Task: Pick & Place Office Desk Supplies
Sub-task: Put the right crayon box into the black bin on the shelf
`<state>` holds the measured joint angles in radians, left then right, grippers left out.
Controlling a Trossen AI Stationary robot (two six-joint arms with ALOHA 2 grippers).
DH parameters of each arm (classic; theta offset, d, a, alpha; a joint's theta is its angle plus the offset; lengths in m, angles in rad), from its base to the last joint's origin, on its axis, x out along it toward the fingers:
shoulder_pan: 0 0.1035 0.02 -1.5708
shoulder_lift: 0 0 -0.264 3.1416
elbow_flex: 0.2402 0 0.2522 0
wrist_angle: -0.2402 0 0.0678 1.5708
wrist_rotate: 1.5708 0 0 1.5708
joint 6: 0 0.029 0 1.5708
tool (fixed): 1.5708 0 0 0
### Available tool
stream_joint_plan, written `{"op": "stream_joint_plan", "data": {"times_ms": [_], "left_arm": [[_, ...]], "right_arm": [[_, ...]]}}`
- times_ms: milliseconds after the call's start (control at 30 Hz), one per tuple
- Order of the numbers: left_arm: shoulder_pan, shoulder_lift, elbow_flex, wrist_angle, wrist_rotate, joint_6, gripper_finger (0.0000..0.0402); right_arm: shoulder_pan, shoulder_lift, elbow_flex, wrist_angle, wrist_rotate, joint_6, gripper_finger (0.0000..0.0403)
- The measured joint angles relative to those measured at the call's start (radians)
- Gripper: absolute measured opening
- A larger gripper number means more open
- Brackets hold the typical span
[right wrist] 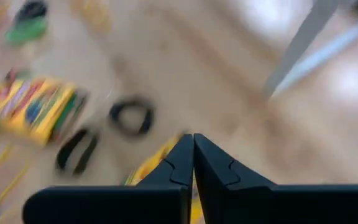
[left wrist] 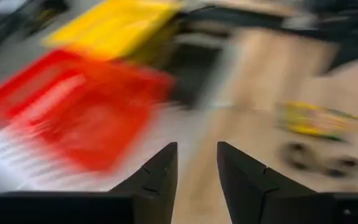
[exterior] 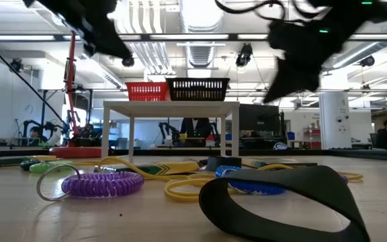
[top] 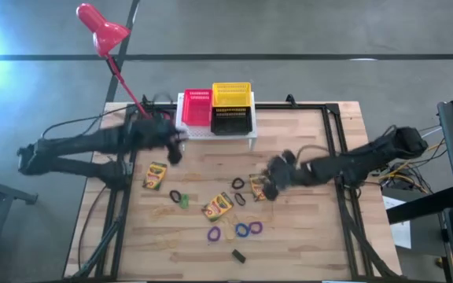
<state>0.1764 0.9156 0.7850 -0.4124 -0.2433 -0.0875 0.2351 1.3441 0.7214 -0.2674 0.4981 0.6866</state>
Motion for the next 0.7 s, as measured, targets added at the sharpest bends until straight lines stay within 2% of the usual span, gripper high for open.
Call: {"op": "stream_joint_plan", "data": {"times_ms": [67,200,300,367,433,533,700], "left_arm": [[-0.192,-0.012,-0.051,0.082,-0.085,-0.013,0.0117],[-0.582,0.046,-0.15,0.278,-0.336,-0.023,0.0117],[-0.767,0.164,-0.202,0.464,-0.454,-0.036,0.0117],[-0.799,0.258,-0.206,0.542,-0.468,-0.105,0.0117],[-0.776,0.362,-0.193,0.567,-0.436,-0.192,0.0117],[-0.696,0.519,-0.137,0.569,-0.359,-0.261,0.0117],[-0.522,0.743,0.012,0.574,-0.189,-0.28,0.0117]], "right_arm": [[0.083,0.0,-0.045,0.002,0.005,0.119,0.0011],[0.226,0.002,-0.141,0.022,0.044,0.374,0.0035],[0.285,0.018,-0.205,0.058,0.047,0.525,0.007],[0.296,0.029,-0.237,0.092,0.051,0.596,0.0097],[0.289,0.043,-0.263,0.146,0.055,0.622,0.0125],[0.254,0.079,-0.285,0.218,0.053,0.616,0.0163],[0.183,0.113,-0.288,0.251,0.047,0.608,0.0207]]}}
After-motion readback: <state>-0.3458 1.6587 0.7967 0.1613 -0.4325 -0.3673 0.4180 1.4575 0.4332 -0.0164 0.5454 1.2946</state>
